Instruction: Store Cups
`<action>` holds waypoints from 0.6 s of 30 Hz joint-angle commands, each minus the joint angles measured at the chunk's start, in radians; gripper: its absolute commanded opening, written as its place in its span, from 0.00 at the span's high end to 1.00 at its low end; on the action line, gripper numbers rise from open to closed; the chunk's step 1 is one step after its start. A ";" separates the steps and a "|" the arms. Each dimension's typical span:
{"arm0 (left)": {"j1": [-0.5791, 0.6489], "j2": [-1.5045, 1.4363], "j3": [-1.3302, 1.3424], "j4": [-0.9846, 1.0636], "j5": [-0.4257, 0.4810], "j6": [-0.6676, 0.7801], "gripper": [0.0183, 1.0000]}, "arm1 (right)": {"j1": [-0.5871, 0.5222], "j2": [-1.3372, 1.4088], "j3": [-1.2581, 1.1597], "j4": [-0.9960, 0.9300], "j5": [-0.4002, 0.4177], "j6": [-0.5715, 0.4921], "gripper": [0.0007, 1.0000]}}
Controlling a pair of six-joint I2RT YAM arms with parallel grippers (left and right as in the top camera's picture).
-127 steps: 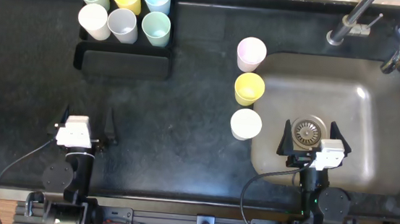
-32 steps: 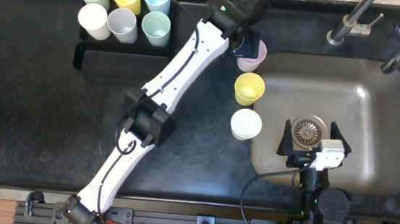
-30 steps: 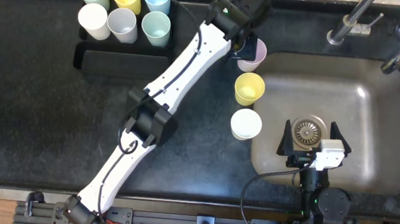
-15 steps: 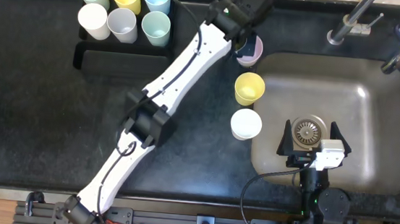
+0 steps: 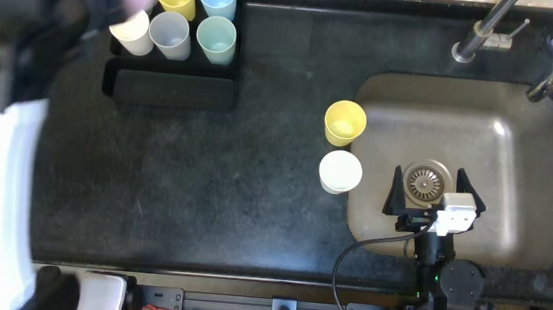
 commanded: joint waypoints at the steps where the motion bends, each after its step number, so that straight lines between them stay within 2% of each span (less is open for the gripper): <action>1: 0.153 -0.013 -0.220 0.017 0.117 0.041 0.98 | -0.006 -0.008 -0.013 0.005 0.008 0.007 0.00; 7: 0.232 0.028 -0.374 0.067 0.116 0.076 0.98 | -0.006 -0.008 -0.013 0.005 0.008 0.007 0.00; 18: 0.246 0.238 -0.417 0.221 0.113 0.172 0.98 | -0.006 -0.008 -0.013 0.005 0.008 0.007 0.00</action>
